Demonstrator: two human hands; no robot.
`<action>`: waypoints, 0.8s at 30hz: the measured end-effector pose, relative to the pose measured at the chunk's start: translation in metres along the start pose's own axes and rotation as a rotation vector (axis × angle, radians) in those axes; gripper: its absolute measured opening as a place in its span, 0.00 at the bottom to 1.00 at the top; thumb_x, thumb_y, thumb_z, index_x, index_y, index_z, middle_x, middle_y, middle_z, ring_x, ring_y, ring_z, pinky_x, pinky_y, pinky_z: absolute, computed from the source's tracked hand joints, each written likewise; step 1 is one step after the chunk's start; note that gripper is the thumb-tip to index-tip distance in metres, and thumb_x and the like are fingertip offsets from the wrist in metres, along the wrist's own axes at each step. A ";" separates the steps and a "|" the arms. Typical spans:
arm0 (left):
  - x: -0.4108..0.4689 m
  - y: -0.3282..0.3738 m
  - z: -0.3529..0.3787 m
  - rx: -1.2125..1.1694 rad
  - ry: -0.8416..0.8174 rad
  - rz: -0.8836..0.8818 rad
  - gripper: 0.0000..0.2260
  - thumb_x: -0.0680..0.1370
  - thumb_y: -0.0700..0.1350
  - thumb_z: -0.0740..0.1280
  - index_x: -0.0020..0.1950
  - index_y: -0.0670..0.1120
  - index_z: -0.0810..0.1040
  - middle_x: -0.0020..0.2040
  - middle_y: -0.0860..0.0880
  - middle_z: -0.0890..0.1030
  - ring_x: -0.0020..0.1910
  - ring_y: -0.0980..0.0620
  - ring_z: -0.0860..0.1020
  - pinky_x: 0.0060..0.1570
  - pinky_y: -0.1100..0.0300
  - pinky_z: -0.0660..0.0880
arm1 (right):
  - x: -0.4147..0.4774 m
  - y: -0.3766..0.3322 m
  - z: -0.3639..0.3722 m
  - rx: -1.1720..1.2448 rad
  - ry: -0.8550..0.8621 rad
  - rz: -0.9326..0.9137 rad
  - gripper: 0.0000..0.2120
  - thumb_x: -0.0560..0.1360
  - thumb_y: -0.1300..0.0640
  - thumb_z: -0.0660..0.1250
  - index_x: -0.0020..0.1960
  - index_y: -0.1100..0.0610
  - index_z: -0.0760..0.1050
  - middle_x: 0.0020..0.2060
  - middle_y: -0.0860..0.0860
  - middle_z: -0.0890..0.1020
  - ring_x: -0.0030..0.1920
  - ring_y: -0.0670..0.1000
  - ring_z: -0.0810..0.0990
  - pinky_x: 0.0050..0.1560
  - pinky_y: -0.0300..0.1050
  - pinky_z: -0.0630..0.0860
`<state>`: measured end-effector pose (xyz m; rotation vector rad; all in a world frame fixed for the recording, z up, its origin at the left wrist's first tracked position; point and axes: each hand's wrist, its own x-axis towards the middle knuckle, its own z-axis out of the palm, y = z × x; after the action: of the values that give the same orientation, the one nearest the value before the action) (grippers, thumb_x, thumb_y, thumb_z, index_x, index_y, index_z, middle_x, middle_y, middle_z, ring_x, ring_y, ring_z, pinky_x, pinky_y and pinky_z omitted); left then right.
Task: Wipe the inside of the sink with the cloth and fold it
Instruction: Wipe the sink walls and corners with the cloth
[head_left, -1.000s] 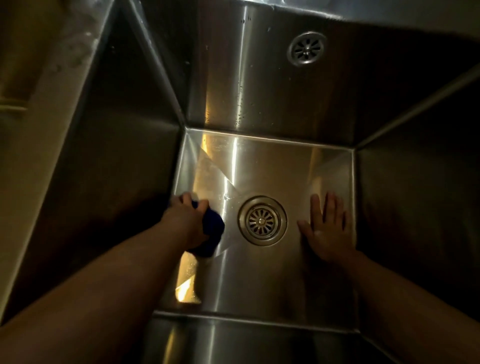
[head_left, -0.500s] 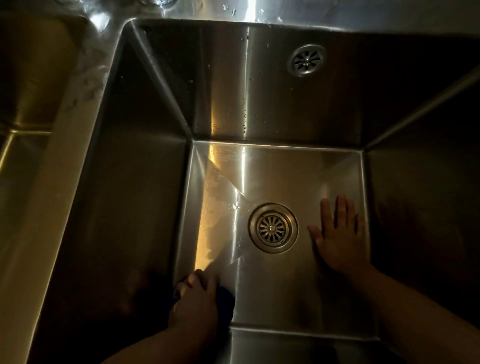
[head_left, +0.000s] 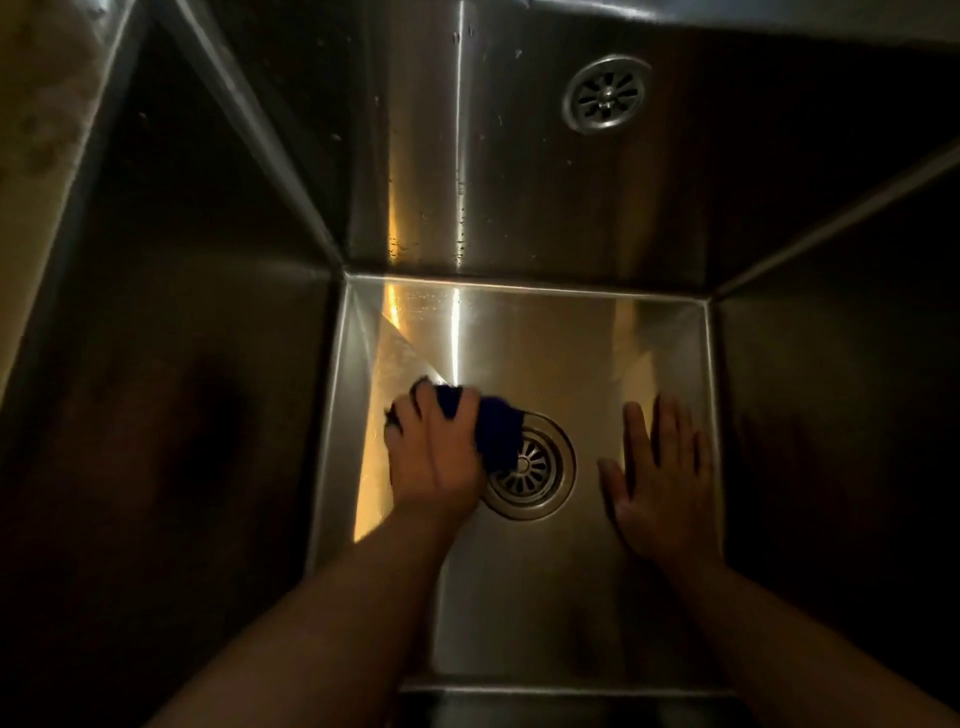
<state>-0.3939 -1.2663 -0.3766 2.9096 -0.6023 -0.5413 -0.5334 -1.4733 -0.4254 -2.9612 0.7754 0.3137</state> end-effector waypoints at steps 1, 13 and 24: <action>0.019 0.003 -0.002 -0.014 0.021 0.044 0.27 0.70 0.51 0.67 0.66 0.55 0.61 0.69 0.41 0.63 0.63 0.39 0.64 0.58 0.45 0.68 | 0.000 0.001 0.001 0.003 0.006 -0.003 0.34 0.77 0.37 0.49 0.79 0.49 0.47 0.79 0.55 0.46 0.78 0.55 0.42 0.76 0.59 0.47; 0.117 -0.053 -0.051 0.136 0.123 -0.107 0.18 0.77 0.46 0.63 0.66 0.48 0.64 0.66 0.35 0.64 0.63 0.34 0.64 0.56 0.41 0.69 | 0.000 0.005 0.002 0.023 0.091 -0.041 0.32 0.77 0.40 0.51 0.78 0.51 0.53 0.79 0.56 0.50 0.78 0.56 0.46 0.75 0.59 0.50; 0.001 -0.061 -0.034 0.302 -0.295 -0.022 0.29 0.77 0.56 0.60 0.73 0.48 0.52 0.67 0.36 0.59 0.63 0.36 0.64 0.53 0.50 0.73 | 0.001 0.001 0.000 0.101 0.073 -0.009 0.32 0.77 0.41 0.51 0.78 0.51 0.55 0.78 0.56 0.51 0.78 0.56 0.48 0.75 0.59 0.51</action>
<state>-0.3582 -1.2097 -0.3569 3.1431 -0.7466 -0.9738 -0.5330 -1.4753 -0.4261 -2.8950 0.7616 0.1621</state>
